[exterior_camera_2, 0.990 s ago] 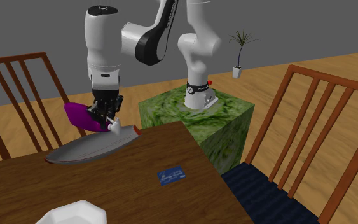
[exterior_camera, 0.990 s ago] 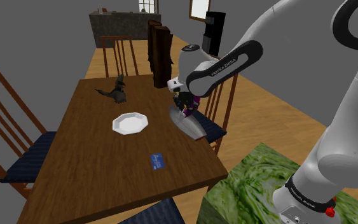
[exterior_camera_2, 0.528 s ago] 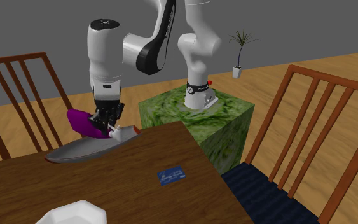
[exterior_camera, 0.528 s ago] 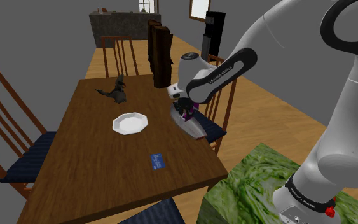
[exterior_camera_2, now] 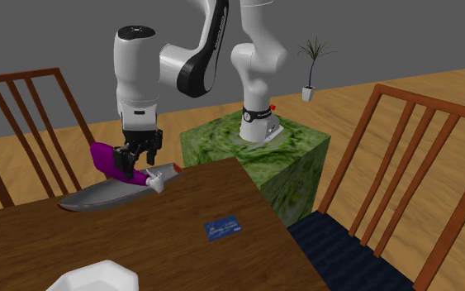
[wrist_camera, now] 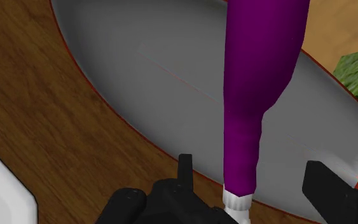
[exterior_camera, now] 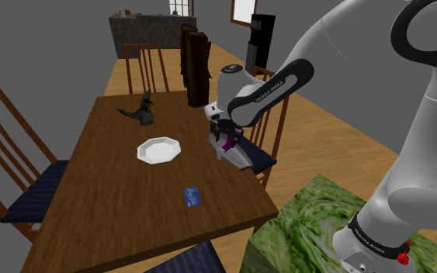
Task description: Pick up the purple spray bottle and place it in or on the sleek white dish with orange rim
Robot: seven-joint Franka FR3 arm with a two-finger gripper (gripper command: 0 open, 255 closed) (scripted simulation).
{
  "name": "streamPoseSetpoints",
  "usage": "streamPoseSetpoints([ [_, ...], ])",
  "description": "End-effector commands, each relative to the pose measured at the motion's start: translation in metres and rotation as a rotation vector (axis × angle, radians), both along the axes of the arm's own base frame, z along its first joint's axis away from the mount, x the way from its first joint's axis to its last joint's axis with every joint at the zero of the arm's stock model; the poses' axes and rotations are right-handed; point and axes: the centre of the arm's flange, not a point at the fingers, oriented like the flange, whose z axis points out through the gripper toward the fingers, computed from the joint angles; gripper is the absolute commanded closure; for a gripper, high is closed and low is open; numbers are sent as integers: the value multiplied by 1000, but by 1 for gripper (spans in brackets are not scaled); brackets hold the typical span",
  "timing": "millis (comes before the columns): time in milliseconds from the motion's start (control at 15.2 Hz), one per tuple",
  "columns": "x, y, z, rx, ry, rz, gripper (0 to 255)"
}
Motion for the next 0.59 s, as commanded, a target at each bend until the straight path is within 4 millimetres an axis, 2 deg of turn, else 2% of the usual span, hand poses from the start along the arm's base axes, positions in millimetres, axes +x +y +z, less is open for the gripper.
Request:
streamPoseSetpoints([
  [0, 0, 0, 0, 0, 0, 0, 0],
  [198, 0, 0, 0, 0, 0, 0, 0],
  [462, -7, 7, 49, 0, 0, 0, 0],
  [528, -7, 7, 49, 0, 0, 0, 0],
])
